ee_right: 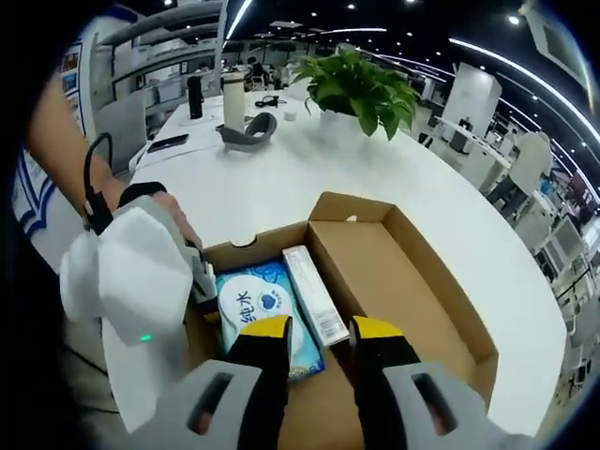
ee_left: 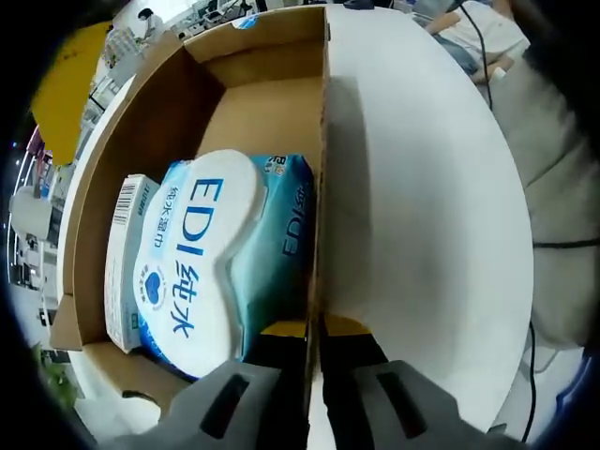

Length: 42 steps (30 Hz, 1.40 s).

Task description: Operate the shoe box by opening the lid, removing the specified soft item, and placing it in the target area until the item is outside and the box remains undamaged.

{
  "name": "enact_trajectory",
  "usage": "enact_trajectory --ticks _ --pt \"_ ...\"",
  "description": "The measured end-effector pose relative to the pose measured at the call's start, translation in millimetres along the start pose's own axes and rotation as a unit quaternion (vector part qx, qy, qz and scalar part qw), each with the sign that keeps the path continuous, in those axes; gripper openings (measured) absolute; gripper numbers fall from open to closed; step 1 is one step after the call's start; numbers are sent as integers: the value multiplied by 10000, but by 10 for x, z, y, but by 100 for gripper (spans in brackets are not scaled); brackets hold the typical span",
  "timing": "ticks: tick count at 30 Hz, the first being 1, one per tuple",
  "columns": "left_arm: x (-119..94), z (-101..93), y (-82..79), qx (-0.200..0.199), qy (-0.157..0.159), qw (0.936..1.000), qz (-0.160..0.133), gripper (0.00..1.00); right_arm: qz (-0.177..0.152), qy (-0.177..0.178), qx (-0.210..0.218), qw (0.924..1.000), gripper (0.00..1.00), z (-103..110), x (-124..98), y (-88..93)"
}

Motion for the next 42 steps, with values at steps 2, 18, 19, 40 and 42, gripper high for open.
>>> enact_trajectory --ticks 2,18,19,40,42 --pt "-7 3 -4 -29 19 10000 6 1 78 -22 102 9999 23 -6 33 10" --pt "-5 -3 1 8 -2 10000 -9 1 472 -112 -69 9988 24 1 412 31" --pt "-7 -4 1 9 -2 10000 -10 1 527 -121 -111 9985 24 -2 440 35" --pt "-8 15 3 49 -25 10000 -17 1 906 -216 -158 9955 19 -29 762 -46" --pt "-10 13 3 52 -33 10000 -21 1 967 -87 -462 9942 18 -44 757 -20"
Point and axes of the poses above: the point that each gripper's makers call its tool centre point, and the gripper's own axes: x roughly forward along the fingers, z roughly to its left, y roughly out of its underside, the point moved 5 cm from there along -x, roughly backward along the fingers, and after that the axes turned 11 degrees about z, right-handed, at the moved point
